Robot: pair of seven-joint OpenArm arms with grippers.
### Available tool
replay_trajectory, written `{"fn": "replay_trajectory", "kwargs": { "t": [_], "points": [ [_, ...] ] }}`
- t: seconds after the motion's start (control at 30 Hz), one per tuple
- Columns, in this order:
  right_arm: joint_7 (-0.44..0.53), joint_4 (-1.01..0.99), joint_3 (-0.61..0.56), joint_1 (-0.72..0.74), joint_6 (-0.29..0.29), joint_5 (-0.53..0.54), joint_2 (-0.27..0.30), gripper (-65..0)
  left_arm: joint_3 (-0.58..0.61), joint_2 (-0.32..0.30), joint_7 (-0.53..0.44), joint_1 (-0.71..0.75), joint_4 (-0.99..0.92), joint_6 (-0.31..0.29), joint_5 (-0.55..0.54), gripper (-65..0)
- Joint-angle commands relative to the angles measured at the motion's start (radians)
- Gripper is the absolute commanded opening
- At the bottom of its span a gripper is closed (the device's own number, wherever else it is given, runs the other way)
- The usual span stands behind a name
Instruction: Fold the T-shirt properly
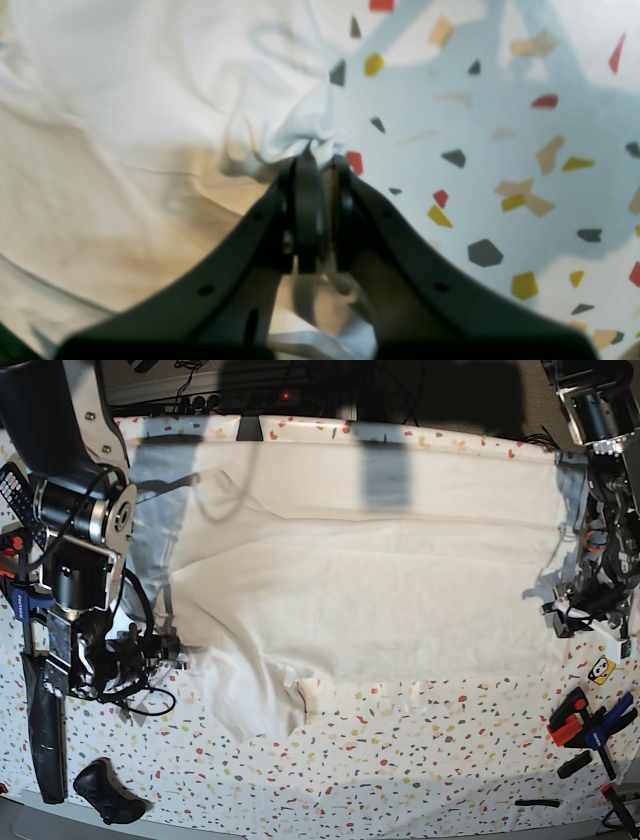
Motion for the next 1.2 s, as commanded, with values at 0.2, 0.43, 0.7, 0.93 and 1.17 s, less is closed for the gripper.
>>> {"fn": "replay_trajectory", "kwargs": {
  "t": [0.2,0.43,0.7,0.93,1.17],
  "points": [
    [-0.105,0.053,0.000,0.035,0.039,0.111,0.038,-65.0,-0.002,-0.014,-0.031,-0.019,0.015,-0.004,-0.008,-39.2],
    [-0.125,0.100,0.000,0.007,0.042,0.196,0.100,-65.0,-0.002,-0.014,-0.042,-0.019,0.015,-0.004,-0.008,-39.2],
    [-0.125,0.298,0.000,-0.142,0.042,0.387,0.134,-65.0,-0.002,-0.014,-0.051,-0.019,0.015,-0.003,-0.008,-39.2],
    [-0.124,0.624,0.000,-0.340,0.042,0.547,0.135,-65.0,-0.002,-0.014,-0.051,-0.019,0.015,-0.004,-0.008,-39.2],
    [-0.124,0.827,0.002,-0.507,0.009,0.551,0.134,-65.0,-0.002,-0.014,-0.052,-0.019,0.015,-0.003,-0.008,-39.2]
  ]
}}
